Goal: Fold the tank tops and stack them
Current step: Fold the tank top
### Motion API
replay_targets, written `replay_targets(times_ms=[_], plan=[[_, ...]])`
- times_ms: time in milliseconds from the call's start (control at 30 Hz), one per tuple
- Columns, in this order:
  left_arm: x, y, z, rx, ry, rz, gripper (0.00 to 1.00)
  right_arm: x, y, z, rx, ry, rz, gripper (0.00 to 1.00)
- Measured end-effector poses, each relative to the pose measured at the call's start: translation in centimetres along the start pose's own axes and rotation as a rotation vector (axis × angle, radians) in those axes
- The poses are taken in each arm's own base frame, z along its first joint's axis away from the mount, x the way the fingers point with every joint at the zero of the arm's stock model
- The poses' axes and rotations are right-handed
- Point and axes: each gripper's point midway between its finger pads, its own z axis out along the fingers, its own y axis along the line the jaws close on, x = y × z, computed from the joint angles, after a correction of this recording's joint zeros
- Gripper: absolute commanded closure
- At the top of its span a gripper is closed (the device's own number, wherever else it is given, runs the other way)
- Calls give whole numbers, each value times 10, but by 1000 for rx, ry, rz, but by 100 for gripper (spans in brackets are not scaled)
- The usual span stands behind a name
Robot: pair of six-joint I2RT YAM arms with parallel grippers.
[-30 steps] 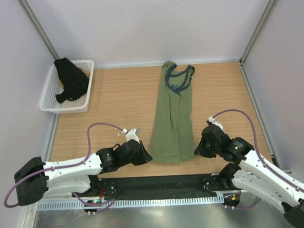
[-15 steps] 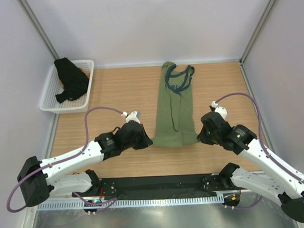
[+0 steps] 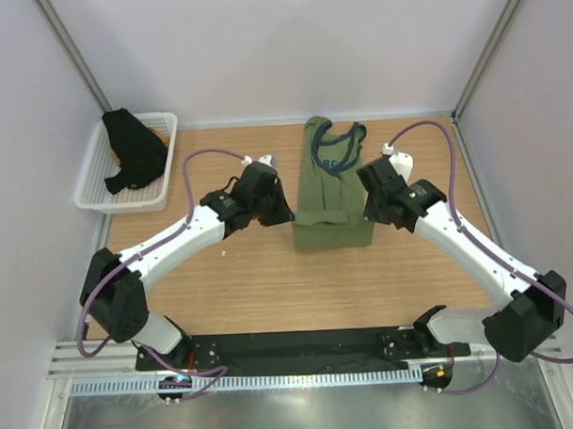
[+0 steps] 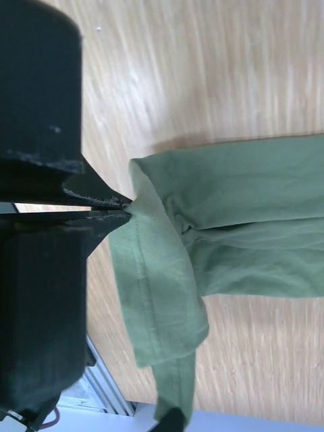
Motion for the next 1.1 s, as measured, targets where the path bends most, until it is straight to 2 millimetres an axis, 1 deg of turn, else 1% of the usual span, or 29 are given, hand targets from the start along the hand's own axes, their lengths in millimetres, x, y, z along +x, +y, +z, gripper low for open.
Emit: replay_targets(times_ms=[133, 233, 333, 400, 567, 700, 867, 933, 1033, 1067, 1100], plan=[[-22, -6, 16, 1, 12, 7, 99, -25, -5, 26, 22, 15, 46, 98], [-43, -9, 31, 10, 14, 2, 100, -40, -5, 45, 25, 35, 64, 98], [-64, -4, 50, 4, 13, -7, 100, -53, 1, 63, 13, 46, 73, 98], [-72, -1, 62, -4, 16, -10, 100, -61, 5, 75, 0, 53, 84, 98], [-88, 1, 87, -9, 26, -5, 100, -76, 8, 99, -12, 68, 109, 97], [-94, 0, 104, -5, 34, -8, 100, -86, 10, 119, -17, 80, 120, 97], [-102, 3, 124, -6, 41, -18, 99, -87, 12, 145, -24, 105, 133, 97], [-106, 4, 133, -4, 40, -23, 98, -86, 11, 157, -22, 118, 142, 96], [-114, 11, 148, -5, 39, -43, 99, -90, 10, 177, -25, 124, 163, 95], [-116, 12, 151, -3, 38, -49, 98, -93, 8, 184, -21, 123, 176, 91], [-120, 16, 157, -1, 39, -64, 80, -95, 5, 191, -17, 122, 191, 78]])
